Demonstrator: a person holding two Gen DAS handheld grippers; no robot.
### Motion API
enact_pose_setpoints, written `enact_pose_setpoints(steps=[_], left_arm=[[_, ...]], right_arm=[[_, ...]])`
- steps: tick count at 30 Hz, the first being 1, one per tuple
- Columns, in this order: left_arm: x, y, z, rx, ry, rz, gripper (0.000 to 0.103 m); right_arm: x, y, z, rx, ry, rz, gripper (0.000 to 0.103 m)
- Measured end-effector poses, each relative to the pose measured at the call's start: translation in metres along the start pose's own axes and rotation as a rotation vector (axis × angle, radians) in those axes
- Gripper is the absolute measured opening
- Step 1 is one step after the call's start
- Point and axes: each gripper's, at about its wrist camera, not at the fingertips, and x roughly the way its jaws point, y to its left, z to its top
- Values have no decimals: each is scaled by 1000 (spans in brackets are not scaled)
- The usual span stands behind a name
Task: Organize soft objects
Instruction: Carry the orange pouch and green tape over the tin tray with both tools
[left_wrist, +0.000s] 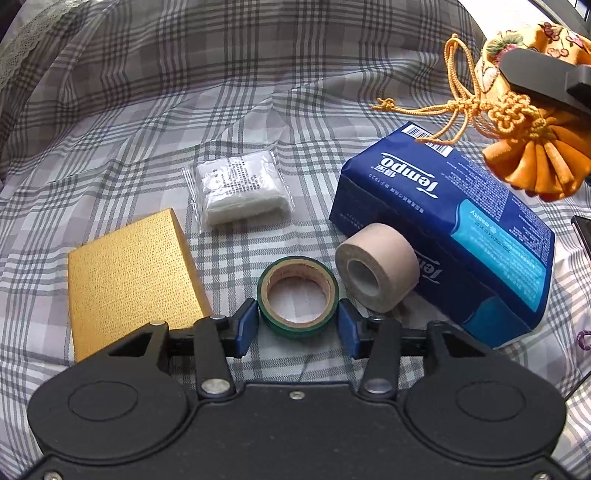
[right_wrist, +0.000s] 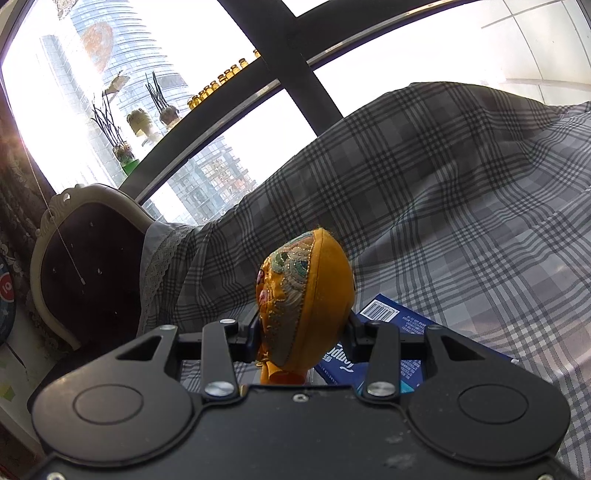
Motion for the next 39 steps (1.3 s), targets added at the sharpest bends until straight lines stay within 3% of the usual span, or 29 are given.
enact_pose_setpoints(steps=[7, 13, 21, 30, 39], left_arm=[[8, 3, 8, -10, -13, 6, 48], [5, 8, 9, -37, -39, -31, 46], [-32, 5, 8, -23, -66, -38, 46], [-99, 6, -21, 11, -77, -70, 46], [-138, 22, -72, -24, -56, -96, 46]], right_arm=[[3, 1, -3, -9, 14, 0, 41], [3, 1, -4, -14, 15, -1, 41], [-4, 4, -5, -23, 8, -7, 41], [-36, 25, -22, -59, 28, -12, 41], [-100, 56, -54, -130, 85, -52, 41]])
